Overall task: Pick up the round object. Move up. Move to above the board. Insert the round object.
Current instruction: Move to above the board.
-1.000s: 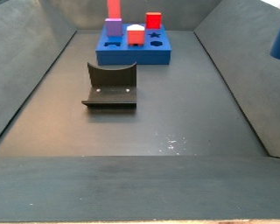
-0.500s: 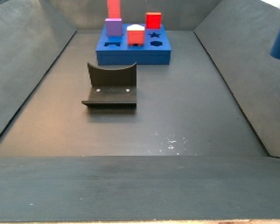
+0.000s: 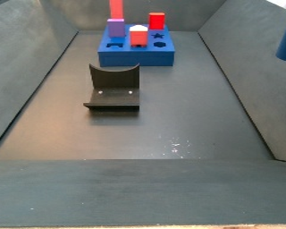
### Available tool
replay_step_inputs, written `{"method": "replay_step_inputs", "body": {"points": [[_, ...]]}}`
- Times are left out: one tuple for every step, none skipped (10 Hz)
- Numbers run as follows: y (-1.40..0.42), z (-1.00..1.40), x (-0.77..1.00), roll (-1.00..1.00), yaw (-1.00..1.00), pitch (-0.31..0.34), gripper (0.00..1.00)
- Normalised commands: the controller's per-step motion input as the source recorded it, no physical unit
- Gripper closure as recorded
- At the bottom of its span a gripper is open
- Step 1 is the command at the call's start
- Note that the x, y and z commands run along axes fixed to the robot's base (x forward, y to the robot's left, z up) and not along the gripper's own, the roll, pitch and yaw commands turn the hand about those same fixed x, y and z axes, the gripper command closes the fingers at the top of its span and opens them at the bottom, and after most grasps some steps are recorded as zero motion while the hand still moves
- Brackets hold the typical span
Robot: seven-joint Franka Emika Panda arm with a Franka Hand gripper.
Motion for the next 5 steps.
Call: {"method": "replay_step_inputs", "body": {"points": [[0.0, 0.01, -0.41, 0.04, 0.02, 0.06, 1.0], [0.0, 0.01, -0.41, 0.04, 0.02, 0.06, 1.0], [0.0, 0.01, -0.41, 0.04, 0.02, 0.06, 1.0], [0.0, 0.01, -0.41, 0.04, 0.02, 0.06, 1.0], [0.0, 0.01, -0.41, 0.04, 0.02, 0.06, 1.0]]}}
